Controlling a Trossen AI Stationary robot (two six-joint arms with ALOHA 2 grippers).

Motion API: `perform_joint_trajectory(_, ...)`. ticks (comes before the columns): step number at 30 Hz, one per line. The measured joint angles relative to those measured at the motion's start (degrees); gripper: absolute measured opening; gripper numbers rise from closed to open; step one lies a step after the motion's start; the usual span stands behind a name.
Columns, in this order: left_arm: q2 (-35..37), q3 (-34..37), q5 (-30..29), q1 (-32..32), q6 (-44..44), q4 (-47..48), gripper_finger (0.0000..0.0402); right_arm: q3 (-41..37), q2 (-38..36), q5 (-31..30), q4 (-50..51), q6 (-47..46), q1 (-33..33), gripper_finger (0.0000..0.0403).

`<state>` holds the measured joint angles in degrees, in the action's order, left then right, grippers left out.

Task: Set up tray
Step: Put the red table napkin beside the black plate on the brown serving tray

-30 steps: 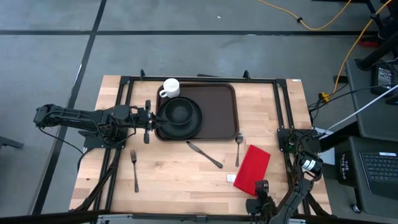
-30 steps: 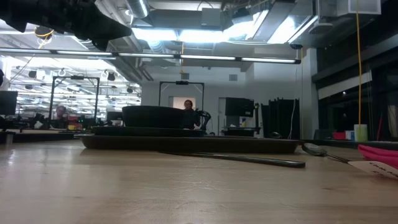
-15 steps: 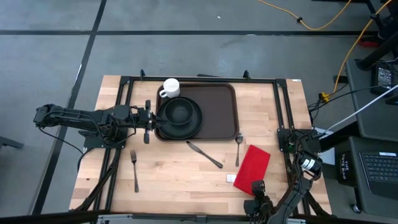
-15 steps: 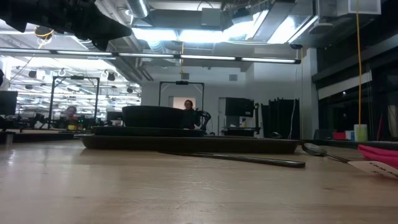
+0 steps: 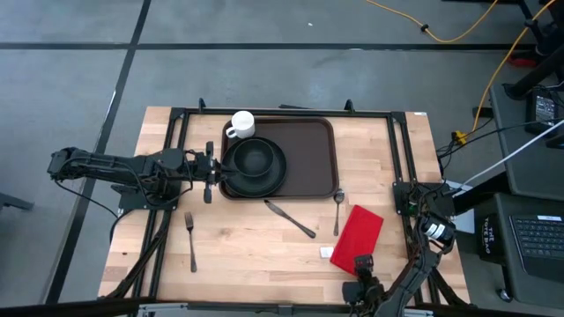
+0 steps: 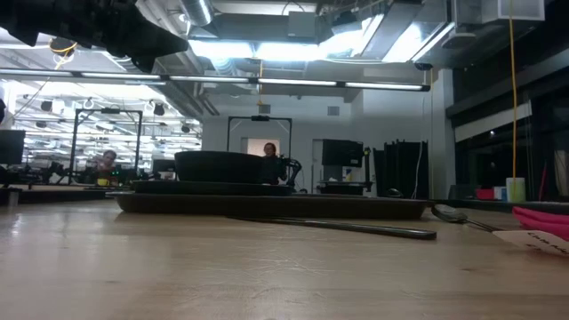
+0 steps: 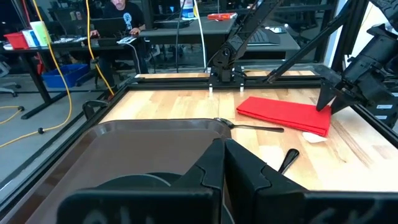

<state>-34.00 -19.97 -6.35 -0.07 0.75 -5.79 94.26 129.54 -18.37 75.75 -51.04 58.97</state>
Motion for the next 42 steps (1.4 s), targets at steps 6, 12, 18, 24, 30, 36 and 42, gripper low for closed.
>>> perform_joint_trajectory(6,0.00,0.00,0.00,0.01,0.00,-0.01,0.0004,0.00,-0.01,-0.29,-0.47,-2.78,-0.05,0.0183)
perform_joint_trajectory(12,0.00,0.00,0.00,0.01,0.00,0.00,0.0006,0.02,0.02,-0.27,-0.94,-2.94,-0.05,0.0158)
perform_joint_trajectory(18,0.00,0.00,0.00,0.01,0.01,-0.01,0.0004,0.04,0.09,-0.19,-0.87,-5.07,-0.05,0.0145)
perform_joint_trajectory(24,0.00,0.00,0.00,0.01,0.00,-0.01,0.0008,0.07,0.10,0.27,-0.64,-8.96,-0.08,0.0136)
perform_joint_trajectory(30,0.00,0.00,0.00,0.00,0.00,-0.01,0.0006,0.04,0.19,0.28,-0.48,-10.44,-0.10,0.0100)
perform_joint_trajectory(36,0.00,-0.02,0.00,0.01,0.00,-0.01,0.0007,-0.15,0.32,-0.03,-0.37,-13.31,-0.15,0.0030)
perform_joint_trajectory(42,0.00,0.00,0.00,0.00,0.00,-0.01,0.0004,-1.94,-0.01,1.57,-0.82,-22.07,-0.79,0.0016)
